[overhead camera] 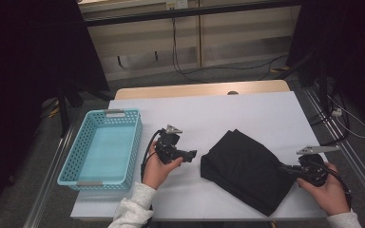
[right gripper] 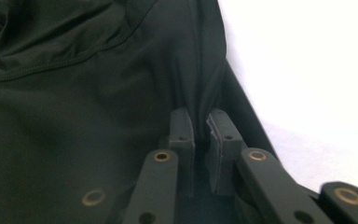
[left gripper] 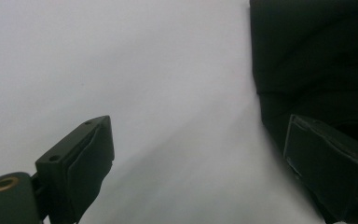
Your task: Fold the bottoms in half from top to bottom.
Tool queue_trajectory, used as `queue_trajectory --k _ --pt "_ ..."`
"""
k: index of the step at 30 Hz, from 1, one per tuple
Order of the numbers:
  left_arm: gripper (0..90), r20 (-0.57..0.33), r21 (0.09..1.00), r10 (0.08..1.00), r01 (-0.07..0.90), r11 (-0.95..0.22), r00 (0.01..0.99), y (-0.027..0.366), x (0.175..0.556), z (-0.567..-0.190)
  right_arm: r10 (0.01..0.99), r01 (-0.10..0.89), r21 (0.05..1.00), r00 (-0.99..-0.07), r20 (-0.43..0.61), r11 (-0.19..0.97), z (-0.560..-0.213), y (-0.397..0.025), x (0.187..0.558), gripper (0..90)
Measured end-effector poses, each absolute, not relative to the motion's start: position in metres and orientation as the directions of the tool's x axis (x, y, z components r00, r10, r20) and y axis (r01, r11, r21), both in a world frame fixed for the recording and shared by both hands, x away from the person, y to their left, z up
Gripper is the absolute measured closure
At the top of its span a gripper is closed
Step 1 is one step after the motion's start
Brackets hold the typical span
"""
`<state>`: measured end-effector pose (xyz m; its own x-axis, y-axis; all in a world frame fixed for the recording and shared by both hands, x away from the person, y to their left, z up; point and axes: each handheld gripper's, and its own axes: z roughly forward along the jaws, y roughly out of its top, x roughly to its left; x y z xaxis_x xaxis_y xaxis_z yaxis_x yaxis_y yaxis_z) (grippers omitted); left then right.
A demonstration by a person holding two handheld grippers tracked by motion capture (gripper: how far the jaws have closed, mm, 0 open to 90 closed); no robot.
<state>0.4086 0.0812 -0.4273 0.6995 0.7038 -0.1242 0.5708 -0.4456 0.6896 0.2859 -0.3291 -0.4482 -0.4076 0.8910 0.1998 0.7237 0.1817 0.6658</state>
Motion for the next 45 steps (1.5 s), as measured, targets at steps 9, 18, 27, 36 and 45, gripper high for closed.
queue_trajectory --k 9,18,27,36,45 --pt "8.5 -0.128 0.693 0.711 0.575 -0.435 0.691 0.084 0.407 -0.428 0.900 0.717 0.674 -0.396 0.183 0.179 -0.446 -0.325 0.309 81.6" --pt "8.5 -0.122 0.694 0.719 0.577 -0.431 0.684 0.086 0.406 -0.429 0.897 0.680 0.708 -0.413 0.154 0.191 -0.444 -0.322 0.311 79.8" --pt "8.5 -0.120 0.691 0.717 0.576 -0.435 0.686 0.088 0.407 -0.427 0.894 0.680 0.710 -0.416 0.165 0.185 -0.425 -0.320 0.303 82.3" --pt "8.5 -0.119 0.699 0.715 0.570 -0.432 0.689 0.086 0.405 -0.426 0.916 0.774 0.613 -0.348 0.198 0.162 -0.446 -0.338 0.285 81.7" --pt "8.5 -0.125 0.694 0.715 0.575 -0.433 0.688 0.086 0.407 -0.428 0.919 0.735 0.649 -0.369 0.141 0.196 -0.450 -0.332 0.286 69.3"
